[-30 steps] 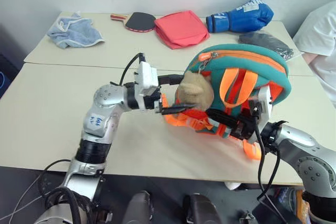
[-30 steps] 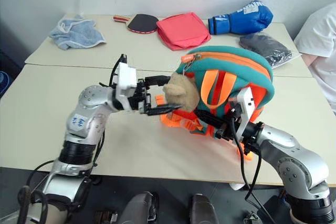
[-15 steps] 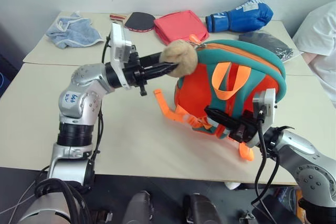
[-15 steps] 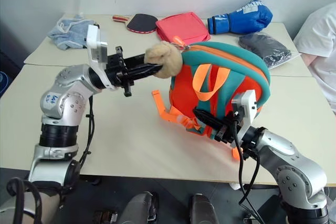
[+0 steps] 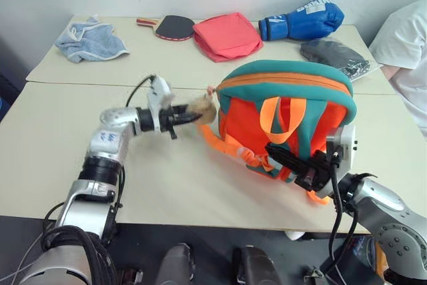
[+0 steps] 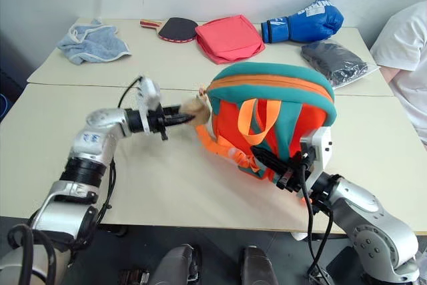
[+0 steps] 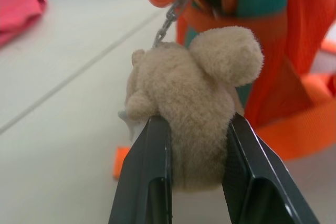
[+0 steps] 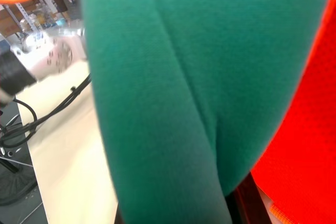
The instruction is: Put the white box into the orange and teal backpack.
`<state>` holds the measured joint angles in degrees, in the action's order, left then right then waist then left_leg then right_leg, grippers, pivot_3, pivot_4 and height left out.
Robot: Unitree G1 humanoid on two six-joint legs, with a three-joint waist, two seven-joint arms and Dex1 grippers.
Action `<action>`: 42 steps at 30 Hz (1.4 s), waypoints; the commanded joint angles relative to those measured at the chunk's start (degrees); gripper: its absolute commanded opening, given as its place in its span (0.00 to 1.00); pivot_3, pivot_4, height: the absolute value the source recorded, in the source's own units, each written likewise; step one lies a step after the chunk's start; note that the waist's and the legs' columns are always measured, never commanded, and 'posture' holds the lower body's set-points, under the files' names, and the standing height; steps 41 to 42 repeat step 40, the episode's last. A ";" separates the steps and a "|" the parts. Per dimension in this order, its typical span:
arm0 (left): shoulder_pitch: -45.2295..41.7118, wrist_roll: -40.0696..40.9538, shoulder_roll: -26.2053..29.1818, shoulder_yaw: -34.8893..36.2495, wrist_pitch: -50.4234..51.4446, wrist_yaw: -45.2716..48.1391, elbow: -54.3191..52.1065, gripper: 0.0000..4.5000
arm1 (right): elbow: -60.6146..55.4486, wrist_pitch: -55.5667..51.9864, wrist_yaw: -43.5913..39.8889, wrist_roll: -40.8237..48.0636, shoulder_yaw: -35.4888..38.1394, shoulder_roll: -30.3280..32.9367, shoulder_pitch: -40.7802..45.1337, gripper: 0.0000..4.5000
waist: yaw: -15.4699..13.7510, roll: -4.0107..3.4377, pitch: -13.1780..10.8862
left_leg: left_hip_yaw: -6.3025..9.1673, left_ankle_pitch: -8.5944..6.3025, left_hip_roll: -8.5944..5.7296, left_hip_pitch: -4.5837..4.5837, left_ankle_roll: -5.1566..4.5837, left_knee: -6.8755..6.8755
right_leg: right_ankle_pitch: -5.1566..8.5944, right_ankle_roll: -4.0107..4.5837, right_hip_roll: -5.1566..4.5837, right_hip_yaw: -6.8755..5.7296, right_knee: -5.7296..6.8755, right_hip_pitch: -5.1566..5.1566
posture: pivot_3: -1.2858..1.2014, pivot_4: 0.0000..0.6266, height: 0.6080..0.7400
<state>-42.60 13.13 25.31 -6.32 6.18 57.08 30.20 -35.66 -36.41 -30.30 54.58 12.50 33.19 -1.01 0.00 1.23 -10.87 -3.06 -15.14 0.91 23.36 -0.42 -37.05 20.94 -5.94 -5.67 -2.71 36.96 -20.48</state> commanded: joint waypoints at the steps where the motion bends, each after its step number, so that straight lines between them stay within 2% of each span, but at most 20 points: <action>1: 2.76 -1.50 -0.66 -1.33 -1.71 1.03 -2.25 0.21 | -1.88 1.48 0.26 0.55 2.56 0.02 -0.78 0.00 | 0.01 0.00 0.00 | 0.01 -0.01 0.00 0.00 -0.01 0.00 | 0.00 0.00 -0.01 0.03 -0.01 0.00 | 0.52 0.24 1.00; 4: 4.88 0.22 0.24 -0.43 -1.28 3.04 -5.75 0.21 | -2.14 1.78 -0.23 -0.60 2.68 0.77 -1.73 0.00 | -0.04 0.00 0.00 | 0.03 -0.02 0.00 -0.01 -0.03 0.00 | 0.00 0.00 -0.06 0.07 -0.08 0.02 | 0.52 0.24 1.00; 6: 4.56 3.30 1.29 3.00 3.29 1.64 -8.19 0.34 | -1.96 2.09 -0.60 -0.24 3.03 0.38 -1.97 0.00 | -0.01 0.00 0.00 | 0.03 -0.02 0.00 -0.01 -0.03 0.01 | 0.00 0.00 -0.07 0.07 -0.08 0.02 | 0.52 0.24 1.00; 8: 5.12 5.37 3.18 4.93 6.20 2.67 -11.08 0.47 | -1.95 3.01 -1.29 -1.31 3.12 0.45 -2.03 0.15 | 0.04 0.00 0.00 | 0.06 -0.02 0.00 0.02 -0.03 -0.01 | 0.00 0.00 -0.06 0.06 -0.07 0.01 | 0.52 0.24 1.00; 9: 6.55 6.14 5.65 5.42 7.83 4.78 -13.34 0.53 | -1.87 4.13 -3.53 -3.80 2.94 2.48 -2.37 0.19 | 0.12 0.00 0.00 | 0.07 -0.02 0.00 0.02 -0.03 0.00 | 0.00 0.00 -0.06 0.06 -0.07 0.00 | 0.52 0.24 1.00; 12: 10.05 7.23 10.68 6.19 10.41 8.18 -18.00 0.73 | -1.94 6.35 -7.57 -7.75 3.26 6.01 -3.68 0.41 | 0.57 -0.05 0.03 | -0.01 -0.03 0.01 -0.04 -0.01 0.14 | 0.00 0.00 -0.02 0.12 -0.02 -0.01 | 0.52 0.24 1.00; 14: 12.68 7.99 13.53 7.66 11.06 9.46 -19.76 0.87 | -1.93 9.12 -9.64 -10.22 4.96 7.46 -5.39 0.57 | 0.33 -0.04 0.03 | 0.01 -0.04 0.03 -0.04 0.00 0.17 | 0.00 0.01 0.00 0.10 -0.05 0.01 | 0.52 0.24 1.00; 15: 17.06 8.37 16.97 10.24 8.79 12.21 -20.78 0.96 | -1.03 9.33 -12.24 -10.79 9.83 9.43 -9.12 0.67 | 0.24 -0.05 0.03 | 0.01 -0.04 0.03 -0.04 -0.01 0.16 | 0.01 0.02 -0.01 0.09 -0.08 0.00 | 0.52 0.24 1.00; 16: 20.91 8.79 19.63 12.28 6.64 14.71 -21.85 1.00 | -0.29 10.74 -15.85 -12.41 13.59 11.35 -12.75 0.73 | 0.19 -0.06 0.02 | 0.02 -0.04 0.03 -0.04 -0.01 0.16 | 0.01 0.03 -0.02 0.10 -0.08 0.01 | 0.52 0.24 1.00; 19: 28.71 8.25 23.35 16.19 0.69 15.98 -22.56 1.00 | 4.57 18.89 -25.05 -18.69 21.18 14.04 -21.42 0.95 | 0.12 -0.01 0.02 | 0.00 -0.12 0.02 -0.05 -0.06 0.30 | 0.02 0.03 -0.08 0.07 -0.22 0.09 | 0.52 0.24 1.00; 20: 31.04 7.71 23.95 17.52 -0.72 14.94 -22.56 1.00 | 7.08 21.68 -27.47 -20.44 23.33 14.30 -23.78 0.98 | -0.03 -0.01 0.02 | 0.03 -0.14 0.03 -0.06 -0.07 0.29 | 0.02 0.04 -0.08 0.02 -0.57 0.16 | 0.52 0.24 1.00; 21: 32.92 7.19 24.38 18.55 -1.89 14.13 -22.67 1.00 | 9.13 23.53 -29.26 -21.56 24.93 14.42 -25.43 0.98 | -0.24 -0.02 0.03 | 0.04 -0.33 0.02 -0.07 -0.41 0.25 | 0.02 0.03 -0.13 0.00 -0.62 0.24 | 0.52 0.24 1.00; 25: 39.15 5.54 25.71 21.76 -4.94 11.79 -23.85 1.00 | 17.62 34.27 -34.42 -28.19 26.96 14.51 -27.78 0.98 | -0.12 -0.05 0.03 | 0.10 -0.43 -0.04 -0.48 -0.44 0.36 | -0.02 0.08 -0.45 -0.09 -0.83 0.72 | 0.52 0.24 1.00; 27: 40.92 5.48 25.88 22.61 -5.15 10.69 -24.97 1.00 | 20.07 36.15 -33.47 -28.93 26.95 13.11 -26.92 0.98 | 0.08 -0.05 0.03 | 0.04 -0.53 -0.06 -0.78 -0.18 0.85 | -0.08 0.19 -0.55 -0.12 -1.15 0.93 | 0.52 0.24 1.00; 31: 42.26 5.92 24.77 23.27 -5.19 8.75 -26.11 1.00 | 22.83 39.94 -32.42 -30.79 25.66 11.47 -25.22 0.98 | 0.20 -0.21 0.04 | 0.02 -0.36 -0.06 -0.85 -0.31 1.09 | -0.03 0.27 -0.57 -0.20 -1.17 0.86 | 0.52 0.24 1.00; 42: 46.28 7.95 22.86 23.80 -3.77 6.92 -31.79 1.00 | 21.74 40.22 -29.51 -31.59 23.65 10.30 -23.41 0.98 | 0.29 -0.34 0.04 | -0.12 -0.32 -0.05 -0.99 -0.35 1.03 | -0.03 0.22 -0.53 -0.25 -1.03 0.96 | 0.52 0.24 1.00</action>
